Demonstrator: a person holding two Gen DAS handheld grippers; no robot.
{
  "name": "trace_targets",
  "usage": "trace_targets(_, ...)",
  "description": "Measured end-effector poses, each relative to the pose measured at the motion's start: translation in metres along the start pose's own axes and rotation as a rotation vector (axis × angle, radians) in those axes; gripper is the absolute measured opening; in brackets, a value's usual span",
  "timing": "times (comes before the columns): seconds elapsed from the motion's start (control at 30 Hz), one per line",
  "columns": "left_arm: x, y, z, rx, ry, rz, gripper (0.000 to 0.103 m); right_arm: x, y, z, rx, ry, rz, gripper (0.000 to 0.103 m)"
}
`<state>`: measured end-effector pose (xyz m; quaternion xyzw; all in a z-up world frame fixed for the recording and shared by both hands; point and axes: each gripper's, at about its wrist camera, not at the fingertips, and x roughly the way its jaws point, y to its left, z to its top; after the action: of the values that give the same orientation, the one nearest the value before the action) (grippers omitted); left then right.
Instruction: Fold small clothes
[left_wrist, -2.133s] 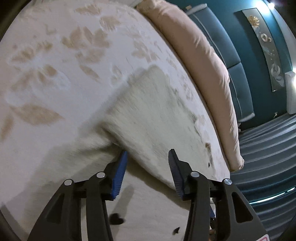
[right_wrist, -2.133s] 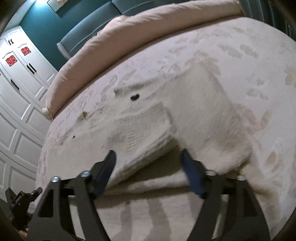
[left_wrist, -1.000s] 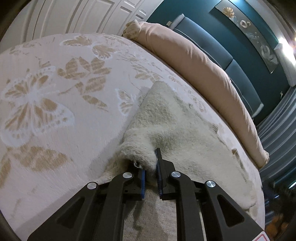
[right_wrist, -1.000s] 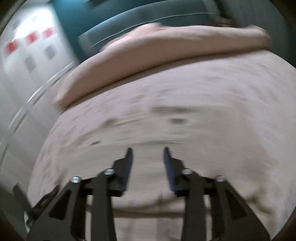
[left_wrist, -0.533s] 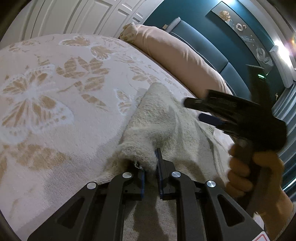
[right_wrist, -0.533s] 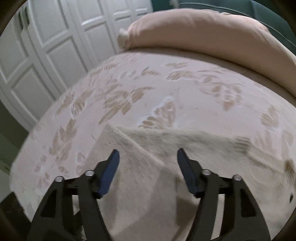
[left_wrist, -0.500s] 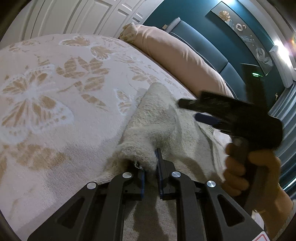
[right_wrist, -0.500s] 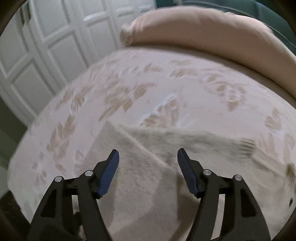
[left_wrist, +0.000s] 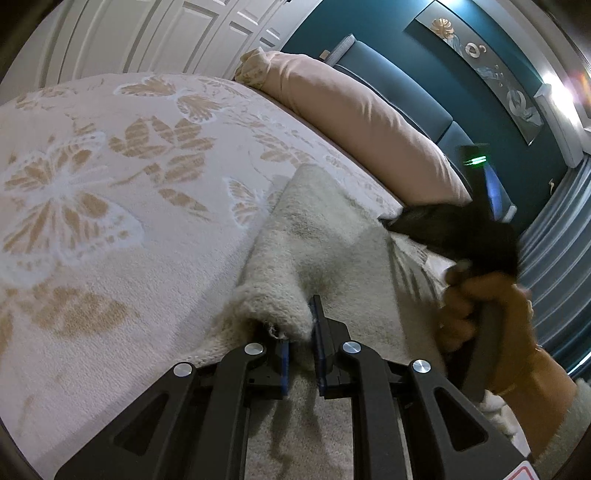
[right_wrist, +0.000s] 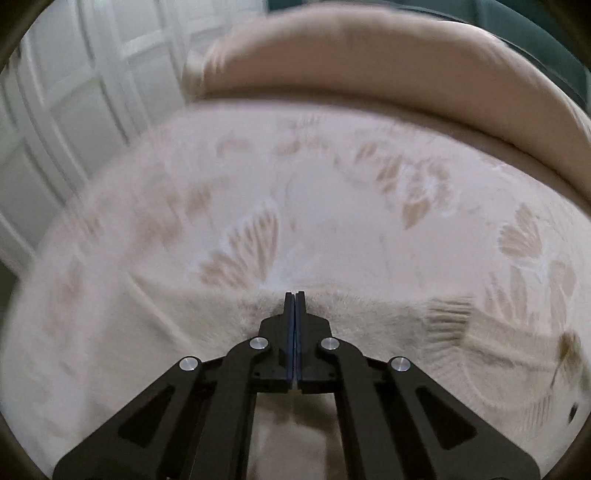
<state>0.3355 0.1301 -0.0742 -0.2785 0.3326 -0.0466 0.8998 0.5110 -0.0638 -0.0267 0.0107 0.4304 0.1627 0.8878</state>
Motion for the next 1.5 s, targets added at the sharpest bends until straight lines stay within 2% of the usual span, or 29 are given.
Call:
trace_targets(0.03,0.000,0.000,0.000,0.002,0.000,0.001,0.013,-0.021,0.000,0.001,0.017,-0.044,0.073,0.003)
trace_targets(0.1,0.001,-0.001,0.000,0.004,-0.001,0.003,0.013,-0.037,0.010,0.001,-0.027,-0.059,0.129,0.019)
trace_targets(0.13,0.001,-0.001,0.000,0.003,0.000,0.003,0.013,-0.041,0.018,0.000,-0.065,-0.041,0.156,0.040)
trace_targets(0.17,0.000,-0.001,0.000,0.003,0.000,0.003,0.013,-0.041,0.025,-0.001,-0.089,-0.033,0.165,0.051)
trace_targets(0.3,0.000,-0.001,0.000,0.001,0.000,0.003,0.013,-0.010,0.050,-0.007,-0.184,0.071,0.171,0.051)
trace_targets(0.33,0.000,-0.001,0.000,0.001,0.000,0.004,0.013,0.000,0.056,-0.011,-0.217,0.100,0.160,0.046)
trace_targets(0.37,0.000,-0.001,0.000,0.002,0.000,0.004,0.013,0.003,0.060,-0.015,-0.246,0.115,0.162,0.024)
trace_targets(0.4,0.001,-0.002,0.000,0.001,-0.001,0.003,0.013,0.005,0.064,-0.020,-0.286,0.116,0.169,0.009)
trace_targets(0.43,0.001,-0.001,0.000,0.002,-0.002,0.003,0.013,0.004,0.066,-0.022,-0.319,0.112,0.177,0.004)
trace_targets(0.47,0.001,-0.002,0.000,0.003,-0.004,0.003,0.013,-0.001,0.065,-0.022,-0.334,0.077,0.183,0.003)
trace_targets(0.57,0.002,-0.002,-0.001,0.009,-0.005,0.002,0.013,-0.009,0.045,-0.009,-0.258,-0.014,0.159,0.002)
trace_targets(0.63,0.003,-0.002,-0.002,0.012,-0.003,0.002,0.014,0.013,0.028,-0.008,-0.189,0.043,0.122,0.002)
trace_targets(0.7,0.003,-0.002,-0.002,0.013,-0.001,0.003,0.014,0.028,0.033,-0.016,-0.209,0.094,0.093,0.002)
trace_targets(0.8,0.004,-0.002,-0.002,0.012,0.000,0.002,0.014,0.003,0.033,-0.009,-0.146,0.060,0.088,0.005)
trace_targets(0.83,0.004,-0.002,-0.002,0.012,0.000,0.003,0.014,-0.021,0.027,-0.011,-0.114,0.009,0.079,0.006)
trace_targets(0.9,0.004,-0.002,-0.001,0.010,0.001,0.002,0.014,-0.053,0.006,-0.019,-0.060,-0.050,0.073,0.028)
trace_targets(0.93,0.005,-0.002,-0.001,0.010,0.003,0.003,0.014,-0.082,-0.019,-0.035,0.006,-0.093,0.072,0.043)
trace_targets(0.97,0.005,-0.002,0.000,0.010,0.005,0.004,0.014,-0.097,-0.037,-0.045,0.042,-0.113,0.054,0.050)
trace_targets(1.0,0.005,-0.002,0.000,0.009,0.006,0.005,0.014,-0.113,-0.060,-0.060,0.088,-0.124,0.022,0.052)
trace_targets(1.1,0.005,-0.003,0.003,0.007,0.015,0.010,0.014,-0.164,-0.143,-0.122,0.277,-0.110,-0.187,0.052)
trace_targets(1.17,0.006,-0.003,0.004,0.006,0.024,0.013,0.014,-0.185,-0.180,-0.159,0.395,-0.095,-0.228,0.054)
trace_targets(1.23,0.007,-0.004,0.006,0.000,0.034,0.016,0.014,-0.196,-0.204,-0.186,0.501,-0.075,-0.172,0.054)
trace_targets(1.3,0.007,-0.004,0.009,-0.012,0.048,0.017,0.015,-0.199,-0.210,-0.196,0.527,-0.078,-0.135,0.054)
trace_targets(1.43,0.001,-0.005,0.020,-0.070,0.073,0.047,0.017,-0.187,-0.205,-0.190,0.560,-0.080,-0.058,0.054)
trace_targets(1.5,-0.007,-0.006,0.029,-0.115,0.061,0.077,0.022,-0.172,-0.192,-0.179,0.524,-0.054,-0.055,0.038)
